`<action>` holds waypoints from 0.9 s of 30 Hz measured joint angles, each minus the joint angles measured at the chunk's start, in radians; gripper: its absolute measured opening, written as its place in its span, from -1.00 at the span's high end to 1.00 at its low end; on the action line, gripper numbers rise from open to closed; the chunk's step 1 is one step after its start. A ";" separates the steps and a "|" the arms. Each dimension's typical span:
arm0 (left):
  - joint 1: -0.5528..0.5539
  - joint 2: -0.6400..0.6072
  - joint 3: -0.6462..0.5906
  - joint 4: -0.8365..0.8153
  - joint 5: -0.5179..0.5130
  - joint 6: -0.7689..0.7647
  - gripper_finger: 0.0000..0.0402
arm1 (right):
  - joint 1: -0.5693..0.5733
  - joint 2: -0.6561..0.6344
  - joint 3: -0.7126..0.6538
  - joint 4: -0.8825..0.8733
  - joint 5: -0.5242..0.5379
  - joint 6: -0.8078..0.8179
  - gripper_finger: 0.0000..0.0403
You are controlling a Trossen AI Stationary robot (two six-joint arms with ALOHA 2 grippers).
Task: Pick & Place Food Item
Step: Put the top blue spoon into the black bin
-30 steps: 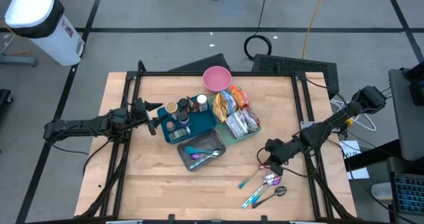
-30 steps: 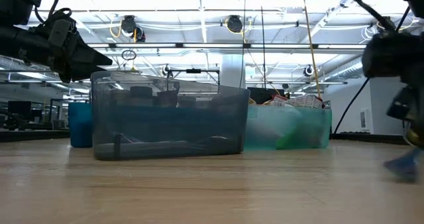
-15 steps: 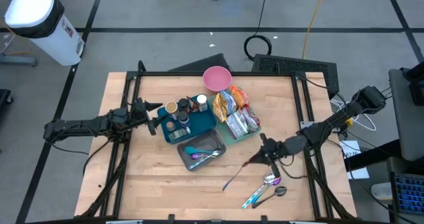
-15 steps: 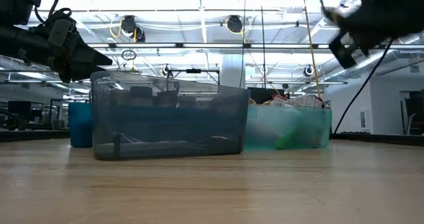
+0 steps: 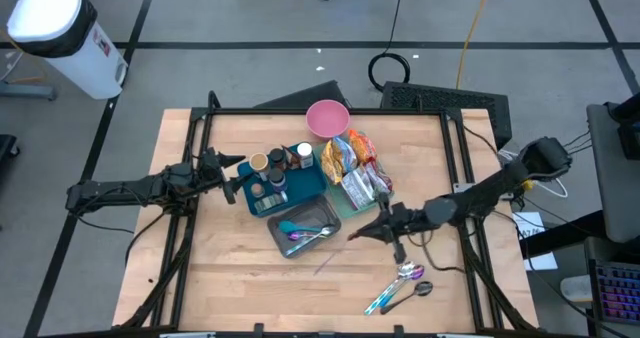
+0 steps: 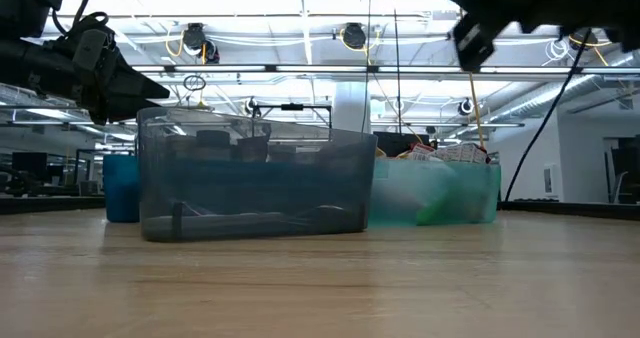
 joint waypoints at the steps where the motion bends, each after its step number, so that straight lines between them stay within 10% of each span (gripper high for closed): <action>1: 0.000 0.000 0.000 0.000 0.000 0.000 -0.53 | -0.007 0.028 0.020 0.000 0.000 0.000 0.98; 10: 0.000 0.000 0.000 0.000 0.000 0.000 -0.53 | -0.063 0.182 0.308 -0.355 0.024 -0.024 0.98; 17: 0.000 0.000 0.000 0.000 0.000 0.000 -0.53 | -0.078 0.270 0.583 -0.896 0.340 -0.030 0.99; 27: 0.000 0.000 0.000 0.000 0.000 0.000 -0.53 | -0.100 0.488 0.780 -1.048 0.367 -0.075 0.99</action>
